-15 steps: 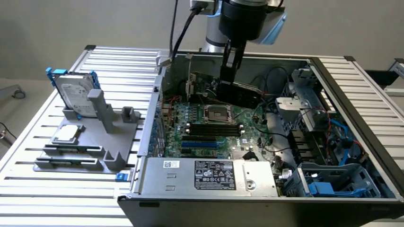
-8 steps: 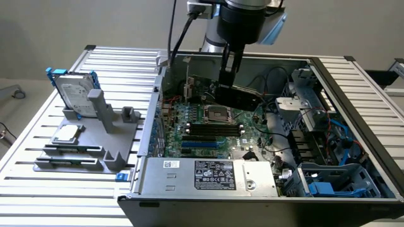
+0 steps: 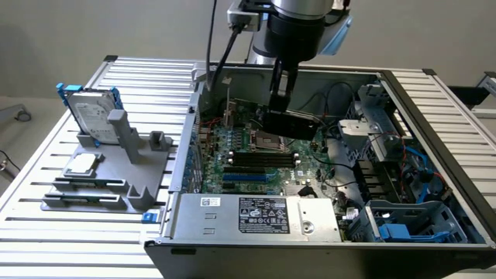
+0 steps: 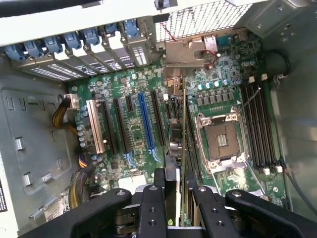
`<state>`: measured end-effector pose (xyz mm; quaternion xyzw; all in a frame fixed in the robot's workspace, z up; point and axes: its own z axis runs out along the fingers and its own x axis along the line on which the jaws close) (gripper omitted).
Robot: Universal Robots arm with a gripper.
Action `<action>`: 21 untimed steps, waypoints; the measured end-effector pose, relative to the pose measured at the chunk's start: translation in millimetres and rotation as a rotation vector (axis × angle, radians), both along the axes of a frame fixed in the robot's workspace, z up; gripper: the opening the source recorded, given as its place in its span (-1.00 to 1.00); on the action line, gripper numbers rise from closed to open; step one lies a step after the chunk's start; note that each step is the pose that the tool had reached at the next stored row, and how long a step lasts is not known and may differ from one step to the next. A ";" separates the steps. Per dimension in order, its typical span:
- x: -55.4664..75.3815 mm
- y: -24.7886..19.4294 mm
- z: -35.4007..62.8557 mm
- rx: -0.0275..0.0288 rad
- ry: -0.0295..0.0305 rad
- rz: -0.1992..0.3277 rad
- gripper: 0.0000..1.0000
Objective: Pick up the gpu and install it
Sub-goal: 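Insert the gpu into the slot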
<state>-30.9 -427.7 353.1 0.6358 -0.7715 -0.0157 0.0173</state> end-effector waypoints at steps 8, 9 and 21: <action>-2.8 -6.3 -3.5 0.0024 0.0001 0.058 -0.48; -3.3 -7.2 -3.6 0.0025 0.0000 0.063 -0.48; -10.3 -18.1 -15.4 0.0165 -0.0005 0.132 -0.48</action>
